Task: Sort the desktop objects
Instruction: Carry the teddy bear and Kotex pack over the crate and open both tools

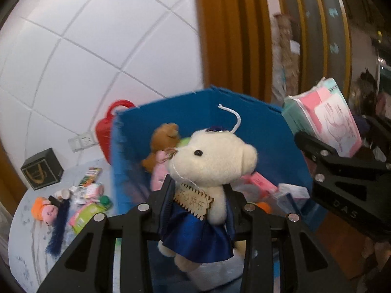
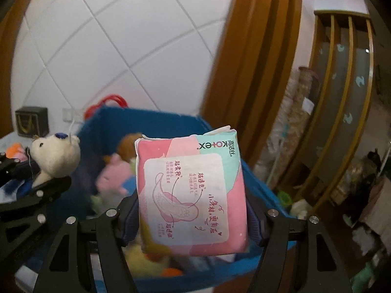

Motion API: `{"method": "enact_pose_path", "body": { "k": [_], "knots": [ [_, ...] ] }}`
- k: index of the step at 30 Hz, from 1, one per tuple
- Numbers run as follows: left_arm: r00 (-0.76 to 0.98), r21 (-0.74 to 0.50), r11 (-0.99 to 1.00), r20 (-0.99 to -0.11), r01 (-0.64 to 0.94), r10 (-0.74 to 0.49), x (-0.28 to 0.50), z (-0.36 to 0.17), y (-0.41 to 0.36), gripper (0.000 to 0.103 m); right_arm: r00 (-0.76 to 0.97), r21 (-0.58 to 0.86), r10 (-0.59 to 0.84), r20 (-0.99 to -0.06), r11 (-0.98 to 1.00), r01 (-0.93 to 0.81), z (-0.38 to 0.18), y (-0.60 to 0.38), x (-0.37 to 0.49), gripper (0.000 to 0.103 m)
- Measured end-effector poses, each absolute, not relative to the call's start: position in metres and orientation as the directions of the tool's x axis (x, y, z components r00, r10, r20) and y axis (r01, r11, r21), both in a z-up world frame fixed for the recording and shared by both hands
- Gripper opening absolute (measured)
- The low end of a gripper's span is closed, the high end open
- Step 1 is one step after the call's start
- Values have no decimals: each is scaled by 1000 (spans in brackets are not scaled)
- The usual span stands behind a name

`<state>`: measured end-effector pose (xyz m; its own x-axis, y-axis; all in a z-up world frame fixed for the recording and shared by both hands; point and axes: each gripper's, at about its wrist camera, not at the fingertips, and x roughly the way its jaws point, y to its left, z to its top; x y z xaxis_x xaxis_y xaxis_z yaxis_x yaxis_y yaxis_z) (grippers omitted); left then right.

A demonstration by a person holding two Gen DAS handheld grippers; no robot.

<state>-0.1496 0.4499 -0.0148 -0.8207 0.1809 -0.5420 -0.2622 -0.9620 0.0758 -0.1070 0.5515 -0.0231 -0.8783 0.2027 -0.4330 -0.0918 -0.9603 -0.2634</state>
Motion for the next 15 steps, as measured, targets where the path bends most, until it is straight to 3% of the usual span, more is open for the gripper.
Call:
{"method": "enact_pose_path", "body": {
  "k": [7,15],
  "knots": [
    [-783,103,-963,-607,-249,138,-164,-32,496,36,-841,-236,170,-513,-970,-52,-44,598,-124,70],
    [-788,117,-968,-606,-221,107,-171,-34,503,37,-831,-226,154,-534,-973,-35,-53,615,-137,70]
  ]
}}
